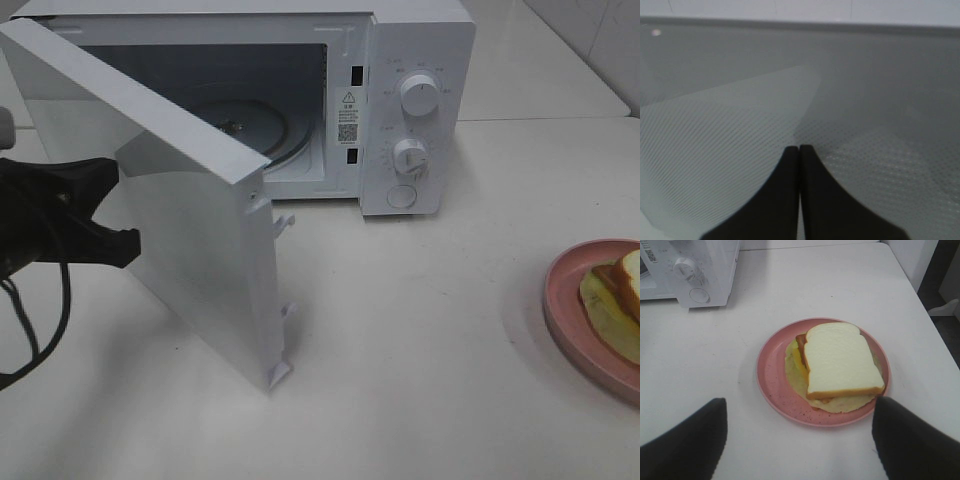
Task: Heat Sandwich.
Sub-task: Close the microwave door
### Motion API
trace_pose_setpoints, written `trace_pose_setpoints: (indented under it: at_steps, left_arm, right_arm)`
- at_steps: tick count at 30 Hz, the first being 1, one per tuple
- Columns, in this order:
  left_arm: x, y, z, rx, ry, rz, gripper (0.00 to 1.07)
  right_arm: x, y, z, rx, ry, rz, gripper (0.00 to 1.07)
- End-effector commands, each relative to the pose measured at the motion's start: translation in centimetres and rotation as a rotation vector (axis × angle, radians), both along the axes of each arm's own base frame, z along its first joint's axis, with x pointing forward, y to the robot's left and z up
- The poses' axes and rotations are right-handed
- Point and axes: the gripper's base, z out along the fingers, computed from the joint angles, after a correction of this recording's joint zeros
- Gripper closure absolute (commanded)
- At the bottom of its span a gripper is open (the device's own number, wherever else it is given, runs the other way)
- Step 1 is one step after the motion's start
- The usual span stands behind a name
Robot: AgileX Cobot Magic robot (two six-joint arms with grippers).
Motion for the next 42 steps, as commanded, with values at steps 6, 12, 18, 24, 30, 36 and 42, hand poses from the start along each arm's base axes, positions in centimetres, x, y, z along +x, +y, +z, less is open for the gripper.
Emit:
trace_pose_setpoints:
  at_steps: [6,12,18,24,30,36,42]
  left_arm:
    - [1.9,-4.5,0.7,-0.026,-0.042,-0.018,1.07]
    - [3.1,-6.8,0.8,-0.038,-0.052,-0.018,1.07]
    - [4.7,-9.6,0.8,-0.015,-0.019,-0.005,1.07]
    - [6.1,-11.3,0.7,-0.005,-0.017,0.026,1.07]
    - [7.7,-12.7,0.7,-0.002,-0.008,0.054,1.07]
    - [8.9,-14.0,0.8,-0.009,-0.029,0.056,1.07]
    - [10.2,-14.8,0.3,-0.006,-0.020,0.105,1.07]
  right_arm:
    - [-0.4,0.0,0.1,-0.007,-0.034,0.001,0.31]
    - [-0.4,0.0,0.1,-0.007,-0.034,0.001,0.31]
    - [-0.4,0.0,0.1,-0.008,-0.034,0.001,0.31]
    - [-0.4,0.0,0.1,-0.008,-0.034,0.001,0.31]
    - [-0.4,0.0,0.1,-0.008,-0.034,0.001,0.31]
    - [-0.4,0.0,0.1,-0.009,-0.034,0.002,0.31]
    - [-0.4,0.0,0.1,-0.008,-0.034,0.001,0.31]
